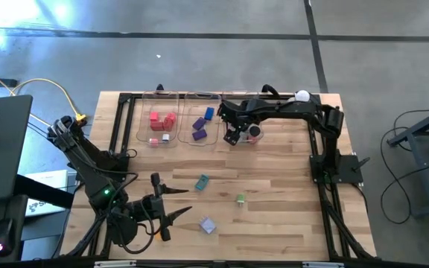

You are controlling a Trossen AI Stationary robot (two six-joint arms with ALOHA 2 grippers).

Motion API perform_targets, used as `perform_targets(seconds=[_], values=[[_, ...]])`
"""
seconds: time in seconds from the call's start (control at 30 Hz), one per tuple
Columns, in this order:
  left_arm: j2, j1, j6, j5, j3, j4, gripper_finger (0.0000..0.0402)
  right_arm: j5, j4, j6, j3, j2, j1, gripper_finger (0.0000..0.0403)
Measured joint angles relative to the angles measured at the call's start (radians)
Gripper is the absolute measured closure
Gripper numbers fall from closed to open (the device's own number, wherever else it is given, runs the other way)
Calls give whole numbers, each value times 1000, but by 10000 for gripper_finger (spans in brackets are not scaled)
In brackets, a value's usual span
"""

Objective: Pick & Place Office items
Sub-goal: Put the green hourglass into the right transparent bin, then put the green charger adapter into the left transparent bin

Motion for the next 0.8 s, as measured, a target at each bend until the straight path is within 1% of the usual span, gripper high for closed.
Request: perform_targets(seconds=[0.13, 0.33, 0.53, 0.7, 0.8], values=[[0, 0, 0, 0, 0, -2, 187, 8, -6, -51, 6, -6, 0, 103], [0, 0, 0, 0, 0, -2, 187, 10, -32, -54, 61, -38, 6, 99], [0, 0, -23, 3, 0, -28, 187, 16, -31, -36, 71, -141, 35, 99], [0, 0, -92, 4, 0, -103, 187, 13, -36, 24, 72, -243, 84, 99], [0, 0, -144, 4, 0, -153, 187, -10, -54, 33, 72, -295, 125, 100]])
